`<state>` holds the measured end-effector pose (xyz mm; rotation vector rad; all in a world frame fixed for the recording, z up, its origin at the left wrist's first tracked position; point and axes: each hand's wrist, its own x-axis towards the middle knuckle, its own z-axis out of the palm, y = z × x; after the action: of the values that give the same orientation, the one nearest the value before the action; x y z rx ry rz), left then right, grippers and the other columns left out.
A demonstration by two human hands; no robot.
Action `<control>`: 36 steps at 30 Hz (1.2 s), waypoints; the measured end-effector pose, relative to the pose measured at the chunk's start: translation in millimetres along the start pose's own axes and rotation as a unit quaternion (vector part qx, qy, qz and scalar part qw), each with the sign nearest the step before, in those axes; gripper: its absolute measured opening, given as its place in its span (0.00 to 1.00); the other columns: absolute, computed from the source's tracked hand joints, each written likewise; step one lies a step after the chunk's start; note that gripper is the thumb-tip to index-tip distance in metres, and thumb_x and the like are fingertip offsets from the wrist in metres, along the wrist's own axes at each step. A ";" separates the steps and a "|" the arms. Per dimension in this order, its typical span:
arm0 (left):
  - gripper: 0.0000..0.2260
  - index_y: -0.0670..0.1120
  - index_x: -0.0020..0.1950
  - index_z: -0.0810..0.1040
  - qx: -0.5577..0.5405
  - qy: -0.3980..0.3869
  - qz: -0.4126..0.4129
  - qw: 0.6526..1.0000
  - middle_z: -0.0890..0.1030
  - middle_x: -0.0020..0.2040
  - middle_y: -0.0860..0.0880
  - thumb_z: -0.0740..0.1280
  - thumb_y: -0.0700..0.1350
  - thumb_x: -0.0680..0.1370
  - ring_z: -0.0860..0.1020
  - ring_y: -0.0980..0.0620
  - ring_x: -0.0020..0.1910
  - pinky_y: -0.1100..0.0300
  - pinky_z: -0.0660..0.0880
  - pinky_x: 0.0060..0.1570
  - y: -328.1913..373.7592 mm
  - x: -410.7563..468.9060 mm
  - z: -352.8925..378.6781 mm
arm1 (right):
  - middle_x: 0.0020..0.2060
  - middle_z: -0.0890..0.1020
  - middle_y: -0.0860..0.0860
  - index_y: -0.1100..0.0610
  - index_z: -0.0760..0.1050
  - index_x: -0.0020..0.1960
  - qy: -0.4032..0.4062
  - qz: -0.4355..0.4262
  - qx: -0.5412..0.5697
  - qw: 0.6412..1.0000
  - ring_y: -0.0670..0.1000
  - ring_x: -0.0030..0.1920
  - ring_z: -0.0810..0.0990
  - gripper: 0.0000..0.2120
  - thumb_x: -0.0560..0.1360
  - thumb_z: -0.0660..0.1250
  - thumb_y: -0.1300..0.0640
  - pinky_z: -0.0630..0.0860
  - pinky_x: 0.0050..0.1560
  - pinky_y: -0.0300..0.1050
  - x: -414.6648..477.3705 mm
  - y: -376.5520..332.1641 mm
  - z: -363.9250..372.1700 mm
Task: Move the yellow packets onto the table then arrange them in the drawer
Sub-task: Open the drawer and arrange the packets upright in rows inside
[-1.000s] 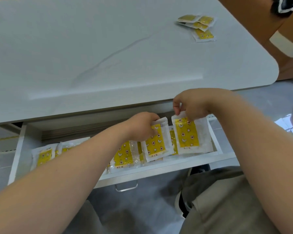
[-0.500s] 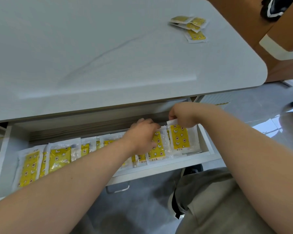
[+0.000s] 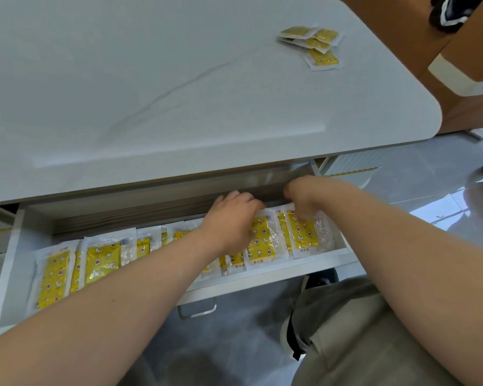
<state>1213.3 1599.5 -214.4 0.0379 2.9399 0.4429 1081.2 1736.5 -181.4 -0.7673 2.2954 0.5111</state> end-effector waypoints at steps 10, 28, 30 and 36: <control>0.12 0.51 0.63 0.77 -0.082 0.163 0.016 0.983 0.77 0.55 0.55 0.66 0.45 0.80 0.74 0.59 0.47 0.64 0.73 0.48 15.0 -9.4 -65.4 | 0.48 0.86 0.52 0.58 0.85 0.52 0.018 -0.097 0.161 0.982 0.51 0.49 0.85 0.11 0.78 0.64 0.65 0.82 0.54 0.47 -66.0 8.7 -76.8; 0.21 0.43 0.74 0.67 0.048 0.230 -0.071 0.970 0.69 0.73 0.44 0.61 0.45 0.82 0.68 0.42 0.70 0.47 0.68 0.66 8.0 274.0 -136.8 | 0.80 0.60 0.53 0.56 0.58 0.79 0.473 0.116 0.227 0.843 0.55 0.79 0.57 0.30 0.82 0.54 0.42 0.58 0.73 0.57 108.3 138.4 -114.4; 0.22 0.43 0.75 0.65 0.067 0.226 -0.059 0.970 0.67 0.74 0.44 0.62 0.46 0.81 0.67 0.42 0.71 0.47 0.68 0.66 10.8 303.8 -137.7 | 0.82 0.53 0.52 0.53 0.52 0.82 0.447 0.109 0.233 0.857 0.54 0.81 0.51 0.33 0.82 0.49 0.38 0.52 0.76 0.61 120.5 141.4 -116.2; 0.33 0.47 0.82 0.54 0.057 0.177 -0.068 0.980 0.51 0.83 0.49 0.63 0.52 0.79 0.51 0.46 0.81 0.45 0.58 0.75 2.5 367.5 -144.2 | 0.83 0.46 0.47 0.49 0.44 0.83 0.395 0.087 0.226 0.886 0.53 0.82 0.44 0.32 0.83 0.41 0.36 0.44 0.78 0.66 135.3 145.9 -119.1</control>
<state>826.6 1578.4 -137.4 -0.2526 3.2858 0.2837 849.7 1730.4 -168.3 -0.5887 3.0782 -0.3535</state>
